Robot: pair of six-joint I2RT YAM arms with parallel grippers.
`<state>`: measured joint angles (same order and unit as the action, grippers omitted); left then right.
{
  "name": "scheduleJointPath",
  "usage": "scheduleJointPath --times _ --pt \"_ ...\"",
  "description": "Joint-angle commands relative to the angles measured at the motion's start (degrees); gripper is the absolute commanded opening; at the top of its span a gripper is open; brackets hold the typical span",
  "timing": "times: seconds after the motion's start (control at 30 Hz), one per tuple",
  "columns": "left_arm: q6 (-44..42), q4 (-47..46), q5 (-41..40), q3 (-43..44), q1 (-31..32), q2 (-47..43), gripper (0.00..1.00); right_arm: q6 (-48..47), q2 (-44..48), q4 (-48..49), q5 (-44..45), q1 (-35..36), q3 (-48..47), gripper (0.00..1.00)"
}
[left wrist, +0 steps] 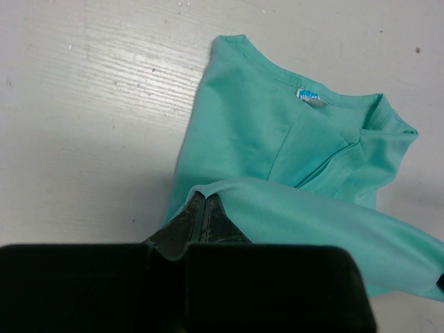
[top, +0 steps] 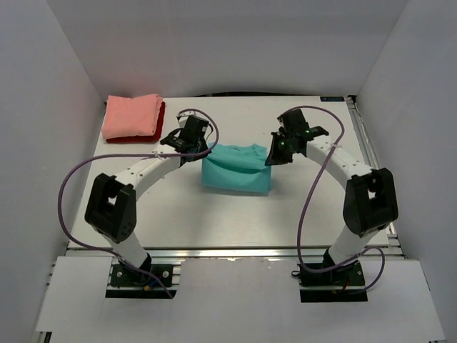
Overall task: Fold and stack the t-shirts
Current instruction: Fold the long partially folded tshirt into a neat square
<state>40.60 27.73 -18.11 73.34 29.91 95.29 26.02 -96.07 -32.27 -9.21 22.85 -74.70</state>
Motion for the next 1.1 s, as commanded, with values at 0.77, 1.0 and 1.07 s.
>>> scheduleJointPath --times 0.77,1.0,1.07 --pt "-3.86 0.22 9.67 2.08 -4.17 -6.59 0.00 -1.06 6.49 -0.60 -5.20 -2.20 -2.94 0.00" --pt "-0.53 0.49 7.22 -5.04 1.28 -13.80 0.00 -0.71 14.15 -1.12 -5.20 -1.23 5.08 0.00" --pt "0.27 0.31 6.69 -5.93 2.60 -15.12 0.00 -0.45 15.64 -1.30 -5.29 -0.97 6.14 0.00"
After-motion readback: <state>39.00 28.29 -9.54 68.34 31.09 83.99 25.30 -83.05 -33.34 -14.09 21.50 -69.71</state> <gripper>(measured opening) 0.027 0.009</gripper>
